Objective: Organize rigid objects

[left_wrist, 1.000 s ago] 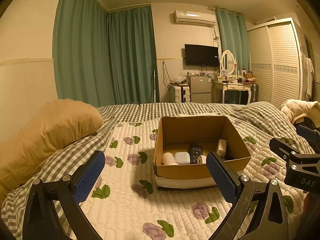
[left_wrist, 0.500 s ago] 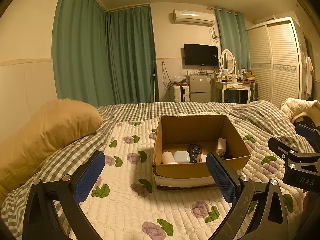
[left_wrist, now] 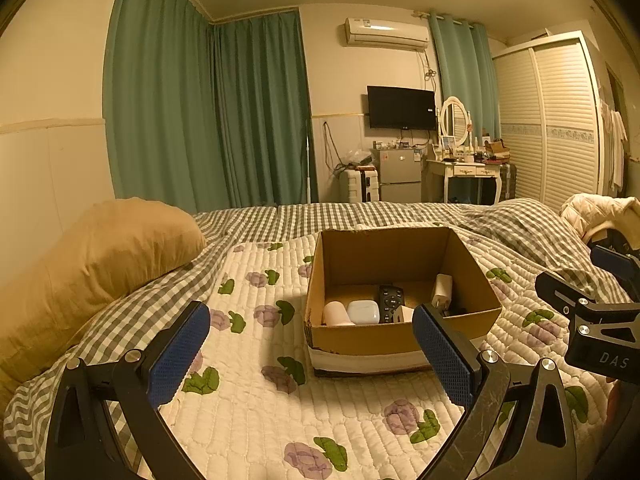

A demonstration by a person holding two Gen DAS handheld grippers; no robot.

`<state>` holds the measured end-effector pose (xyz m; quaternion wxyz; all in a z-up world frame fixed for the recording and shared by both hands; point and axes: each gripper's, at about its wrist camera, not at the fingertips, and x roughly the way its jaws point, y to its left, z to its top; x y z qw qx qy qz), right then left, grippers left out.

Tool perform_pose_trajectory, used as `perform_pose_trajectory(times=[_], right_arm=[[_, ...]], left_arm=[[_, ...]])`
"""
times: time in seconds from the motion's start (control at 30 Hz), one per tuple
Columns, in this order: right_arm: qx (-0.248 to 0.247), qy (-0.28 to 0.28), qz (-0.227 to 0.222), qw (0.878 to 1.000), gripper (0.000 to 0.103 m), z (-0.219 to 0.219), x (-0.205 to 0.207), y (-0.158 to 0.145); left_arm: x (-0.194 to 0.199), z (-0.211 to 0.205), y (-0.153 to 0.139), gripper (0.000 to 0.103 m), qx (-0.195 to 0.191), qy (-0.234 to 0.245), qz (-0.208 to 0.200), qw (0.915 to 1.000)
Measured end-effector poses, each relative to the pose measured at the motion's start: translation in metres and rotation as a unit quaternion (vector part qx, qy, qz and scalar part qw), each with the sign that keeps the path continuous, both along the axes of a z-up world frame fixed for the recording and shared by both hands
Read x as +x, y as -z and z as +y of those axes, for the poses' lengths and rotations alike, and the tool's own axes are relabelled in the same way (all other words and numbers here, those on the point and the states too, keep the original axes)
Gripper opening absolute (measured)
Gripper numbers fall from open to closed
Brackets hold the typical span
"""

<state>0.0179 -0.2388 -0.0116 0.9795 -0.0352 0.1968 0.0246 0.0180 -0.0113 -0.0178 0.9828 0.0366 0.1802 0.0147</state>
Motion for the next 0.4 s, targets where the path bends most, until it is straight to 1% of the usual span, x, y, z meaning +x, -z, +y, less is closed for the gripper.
perform_pose_trajectory(times=[0.23, 0.4], right_arm=[[0.004, 0.001, 0.001, 1.000, 0.103, -0.0010, 0.0002, -0.0001], [0.010, 0.004, 0.003, 1.000, 0.103, -0.0044, -0.0003, 0.0034]], left_arm=[[-0.0020, 0.0015, 0.0010, 0.103, -0.002, 0.007, -0.005, 1.0000], [-0.0029, -0.0027, 0.0012, 0.103, 0.012, 0.015, -0.006, 0.9998]])
